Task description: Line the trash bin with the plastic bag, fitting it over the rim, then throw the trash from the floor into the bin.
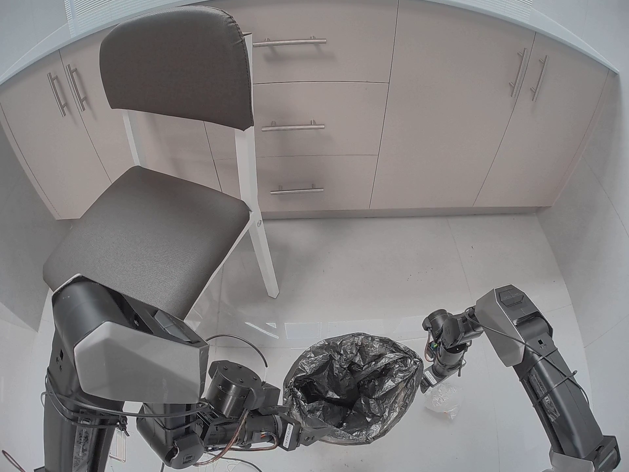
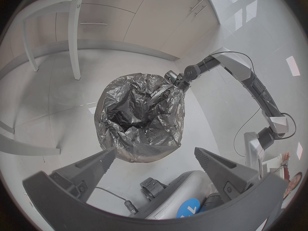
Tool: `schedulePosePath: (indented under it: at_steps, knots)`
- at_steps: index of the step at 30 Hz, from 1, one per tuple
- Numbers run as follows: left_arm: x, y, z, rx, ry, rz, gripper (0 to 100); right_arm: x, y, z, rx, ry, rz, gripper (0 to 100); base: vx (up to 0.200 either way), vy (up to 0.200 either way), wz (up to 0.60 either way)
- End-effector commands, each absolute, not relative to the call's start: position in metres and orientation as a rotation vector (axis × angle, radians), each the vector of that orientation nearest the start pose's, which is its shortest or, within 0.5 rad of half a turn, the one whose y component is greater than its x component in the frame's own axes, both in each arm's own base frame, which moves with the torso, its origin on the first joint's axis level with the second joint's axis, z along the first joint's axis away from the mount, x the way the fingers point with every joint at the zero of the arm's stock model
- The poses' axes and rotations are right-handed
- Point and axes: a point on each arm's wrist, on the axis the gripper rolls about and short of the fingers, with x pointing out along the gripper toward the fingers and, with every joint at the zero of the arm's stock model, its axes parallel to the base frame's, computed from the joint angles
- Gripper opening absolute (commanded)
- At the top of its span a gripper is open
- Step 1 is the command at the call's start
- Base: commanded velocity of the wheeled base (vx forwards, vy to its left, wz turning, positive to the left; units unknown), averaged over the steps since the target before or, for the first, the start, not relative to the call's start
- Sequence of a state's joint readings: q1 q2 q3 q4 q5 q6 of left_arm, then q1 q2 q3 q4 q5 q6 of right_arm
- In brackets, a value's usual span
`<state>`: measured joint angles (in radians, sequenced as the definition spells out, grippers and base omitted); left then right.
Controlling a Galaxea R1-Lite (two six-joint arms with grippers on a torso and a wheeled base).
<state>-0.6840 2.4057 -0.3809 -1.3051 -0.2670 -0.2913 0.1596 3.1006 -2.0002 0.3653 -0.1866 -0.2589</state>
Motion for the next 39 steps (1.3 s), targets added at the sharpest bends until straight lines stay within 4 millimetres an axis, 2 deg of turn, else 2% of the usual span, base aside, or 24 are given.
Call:
schedulePosePath:
  at_steps: [1, 12, 25, 39]
  knots:
    - [0.2212, -0.188, -0.0564, -0.103, 0.855, -0.792, 100, 0.4508, 0.0694, -0.2107, -0.453, 1.454, 0.181, 100, 0.0, 0.0, 0.0]
    - [0.2212, -0.188, -0.0564, -0.103, 0.855, -0.792, 100, 0.4473, 0.0697, -0.211, -0.447, 1.488, 0.191, 100, 0.0, 0.0, 0.0]
    - [0.2203, -0.1856, -0.0569, -0.068, 0.846, -0.802, 100, 0.4486, 0.0606, -0.2111, -0.385, 1.493, 0.168, 100, 0.0, 0.0, 0.0]
    - [0.2204, -0.1946, -0.0558, -0.04, 0.813, -0.763, 100, 0.4486, 0.0609, -0.2111, -0.359, 1.493, 0.162, 100, 0.0, 0.0, 0.0]
